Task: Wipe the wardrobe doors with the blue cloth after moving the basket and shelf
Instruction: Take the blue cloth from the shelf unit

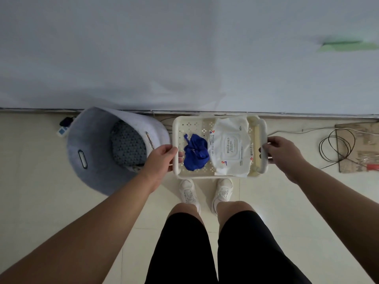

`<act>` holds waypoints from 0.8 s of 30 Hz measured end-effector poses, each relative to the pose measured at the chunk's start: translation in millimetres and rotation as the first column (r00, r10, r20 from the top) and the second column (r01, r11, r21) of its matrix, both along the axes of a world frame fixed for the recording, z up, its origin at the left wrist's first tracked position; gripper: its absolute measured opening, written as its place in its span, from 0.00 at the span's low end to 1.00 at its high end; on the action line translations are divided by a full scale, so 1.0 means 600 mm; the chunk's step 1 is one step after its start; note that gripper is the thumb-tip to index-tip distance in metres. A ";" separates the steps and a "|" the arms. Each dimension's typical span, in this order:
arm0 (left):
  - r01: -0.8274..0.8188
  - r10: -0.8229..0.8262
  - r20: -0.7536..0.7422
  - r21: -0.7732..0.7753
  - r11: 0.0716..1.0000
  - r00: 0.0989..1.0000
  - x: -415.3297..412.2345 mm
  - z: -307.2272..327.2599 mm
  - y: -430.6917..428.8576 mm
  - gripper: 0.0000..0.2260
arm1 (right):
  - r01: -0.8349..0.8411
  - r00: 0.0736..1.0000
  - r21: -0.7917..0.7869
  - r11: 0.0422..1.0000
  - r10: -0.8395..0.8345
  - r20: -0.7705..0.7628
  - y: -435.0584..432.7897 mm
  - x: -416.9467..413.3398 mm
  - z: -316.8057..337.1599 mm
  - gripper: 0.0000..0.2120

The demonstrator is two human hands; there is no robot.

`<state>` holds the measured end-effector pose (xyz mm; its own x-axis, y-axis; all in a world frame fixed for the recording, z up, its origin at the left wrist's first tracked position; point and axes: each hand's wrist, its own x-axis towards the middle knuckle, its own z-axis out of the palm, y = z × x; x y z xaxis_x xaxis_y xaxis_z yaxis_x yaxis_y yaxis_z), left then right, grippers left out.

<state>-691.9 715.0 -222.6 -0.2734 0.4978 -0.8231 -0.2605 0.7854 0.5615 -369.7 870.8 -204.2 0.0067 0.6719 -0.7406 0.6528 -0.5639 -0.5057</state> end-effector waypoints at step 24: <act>-0.241 0.238 -0.043 -0.227 0.944 0.970 0.015 -0.019 -0.251 0.07 | -0.966 0.253 0.189 0.177 0.802 0.541 -0.123 -0.271 -0.087 0.22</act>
<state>-682.7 564.7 -234.1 -0.3740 0.2151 -0.9021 -0.4497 0.8087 0.3793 -532.3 797.2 -256.4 -0.6883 0.5470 -0.4765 0.6819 0.7120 -0.1675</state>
